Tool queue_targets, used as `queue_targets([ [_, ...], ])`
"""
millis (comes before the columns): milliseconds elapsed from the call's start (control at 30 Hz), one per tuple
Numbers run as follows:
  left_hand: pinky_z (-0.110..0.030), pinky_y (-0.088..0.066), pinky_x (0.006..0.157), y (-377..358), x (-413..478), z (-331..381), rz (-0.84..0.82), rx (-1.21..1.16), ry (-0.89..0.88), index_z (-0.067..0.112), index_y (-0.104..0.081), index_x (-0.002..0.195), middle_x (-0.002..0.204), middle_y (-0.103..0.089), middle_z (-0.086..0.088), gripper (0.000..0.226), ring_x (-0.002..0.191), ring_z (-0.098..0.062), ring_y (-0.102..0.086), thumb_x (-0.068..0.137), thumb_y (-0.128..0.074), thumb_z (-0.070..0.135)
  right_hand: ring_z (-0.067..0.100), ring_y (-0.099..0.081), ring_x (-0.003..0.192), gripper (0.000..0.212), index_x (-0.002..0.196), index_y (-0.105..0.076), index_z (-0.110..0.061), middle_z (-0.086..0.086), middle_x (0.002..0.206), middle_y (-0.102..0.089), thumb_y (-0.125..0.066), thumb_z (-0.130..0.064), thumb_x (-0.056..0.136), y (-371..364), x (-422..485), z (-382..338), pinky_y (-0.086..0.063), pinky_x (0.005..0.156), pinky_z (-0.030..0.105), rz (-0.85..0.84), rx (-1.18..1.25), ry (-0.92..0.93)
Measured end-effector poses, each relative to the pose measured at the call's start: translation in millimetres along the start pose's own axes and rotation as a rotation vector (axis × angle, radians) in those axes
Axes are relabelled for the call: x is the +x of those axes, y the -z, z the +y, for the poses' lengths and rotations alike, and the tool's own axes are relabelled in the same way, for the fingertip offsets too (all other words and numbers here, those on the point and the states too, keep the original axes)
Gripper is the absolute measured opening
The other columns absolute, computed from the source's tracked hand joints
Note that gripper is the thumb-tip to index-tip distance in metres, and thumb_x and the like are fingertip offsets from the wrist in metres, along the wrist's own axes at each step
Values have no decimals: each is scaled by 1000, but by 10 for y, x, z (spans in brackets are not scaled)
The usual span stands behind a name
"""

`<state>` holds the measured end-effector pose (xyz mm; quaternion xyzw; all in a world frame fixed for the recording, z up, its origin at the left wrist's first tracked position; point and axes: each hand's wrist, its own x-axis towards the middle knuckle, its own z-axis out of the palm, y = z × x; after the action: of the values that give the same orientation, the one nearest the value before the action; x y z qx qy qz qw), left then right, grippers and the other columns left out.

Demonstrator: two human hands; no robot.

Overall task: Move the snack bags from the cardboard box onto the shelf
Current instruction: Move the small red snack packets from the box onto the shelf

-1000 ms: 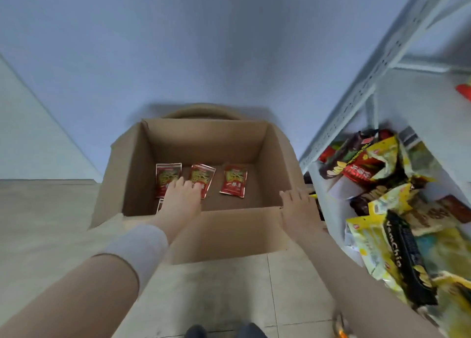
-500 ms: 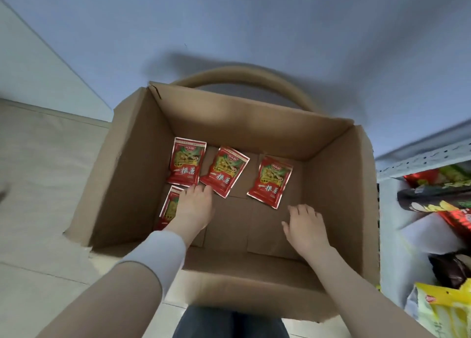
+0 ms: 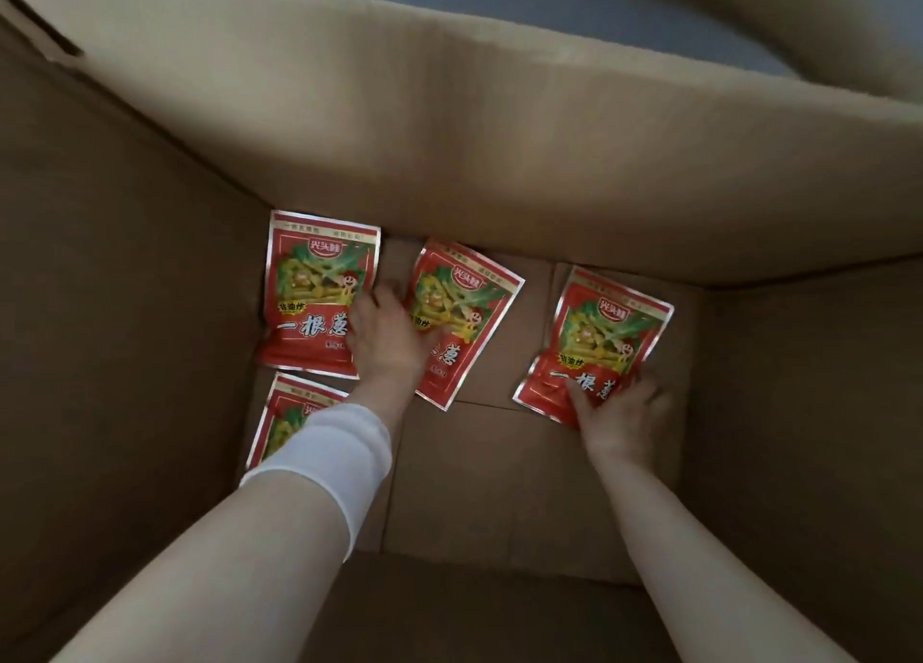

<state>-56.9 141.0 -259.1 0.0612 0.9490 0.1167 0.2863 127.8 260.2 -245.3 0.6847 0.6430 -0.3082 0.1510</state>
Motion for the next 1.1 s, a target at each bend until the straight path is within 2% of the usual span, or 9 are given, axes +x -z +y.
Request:
queue_targets([
  [100, -42, -44, 95, -21, 54, -34, -37, -131, -20, 11, -44, 121, 124, -54, -11, 77, 117, -30, -50, 61, -85, 38, 35, -44, 126, 88, 136, -27, -9, 16, 138, -43, -81, -27, 69, -43, 83, -5, -37, 102, 45, -46, 342, -106],
  [200, -30, -46, 81, 29, 40, -50, -161, -245, -47, 8, -53, 114, 113, -63, -10, 65, 105, -27, -60, 64, -85, 34, 31, -53, 119, 82, 131, -38, -7, 14, 132, -52, -85, -20, 64, 0, 71, 2, -39, 101, 40, -81, 515, -232],
  [333, -28, -46, 85, 178, -128, -101, -316, -500, -8, 11, -54, 119, 115, -65, -8, 53, 103, -22, -61, 74, -78, 24, 19, -65, 83, 33, 99, -60, -17, 8, 110, -65, -79, -14, 71, 135, -73, 56, -52, 74, 30, -341, 724, -252],
  [533, -25, -49, 70, 526, -654, -129, -412, -686, -42, 24, -54, 102, 97, -65, 8, 28, 89, -12, -63, 80, -72, 28, 18, -58, 98, 44, 110, -51, -25, -4, 104, -60, -77, -25, 74, 518, -505, 168, -43, 95, 41, -463, 702, -141],
  [667, -33, -55, 75, 912, -1137, -70, -410, -806, -36, 28, -56, 92, 96, -69, 6, 18, 89, -14, -68, 81, -69, 35, 10, -58, 92, 44, 112, -50, -26, -7, 105, -60, -75, -31, 75, 908, -986, 271, -46, 85, 31, -427, 691, -12],
  [733, -28, -54, 68, 1158, -1424, -18, -394, -855, -52, 29, -57, 91, 93, -69, 9, 18, 85, -10, -68, 80, -69, 37, 9, -60, 89, 42, 112, -54, -23, -5, 105, -63, -74, -32, 76, 1134, -1291, 372, -47, 75, 25, -420, 713, 37],
  [867, -27, -54, 65, 1630, -2016, 83, -397, -933, -136, 30, -58, 91, 92, -70, 8, 16, 84, -11, -69, 81, -69, 36, 15, -65, 94, 35, 107, -62, -19, 3, 107, -68, -74, -30, 76, 1587, -1924, 653, -50, 83, 31, -333, 786, 86],
  [1000, -34, -55, 76, 1869, -2607, 168, -459, -931, -272, 31, -57, 90, 95, -70, 7, 17, 88, -14, -68, 80, -69, 35, 9, -67, 86, 29, 98, -61, -31, -8, 96, -71, -77, -33, 73, 1939, -2567, 1088, -53, 75, 30, -136, 874, 152],
  [1100, -28, -52, 68, 1952, -3085, 232, -522, -889, -416, 33, -56, 87, 88, -67, 14, 17, 83, -8, -67, 79, -70, 37, 15, -68, 84, 31, 98, -61, -32, -7, 92, -70, -78, -31, 72, 2103, -3043, 1485, -55, 72, 32, 43, 964, 131],
])
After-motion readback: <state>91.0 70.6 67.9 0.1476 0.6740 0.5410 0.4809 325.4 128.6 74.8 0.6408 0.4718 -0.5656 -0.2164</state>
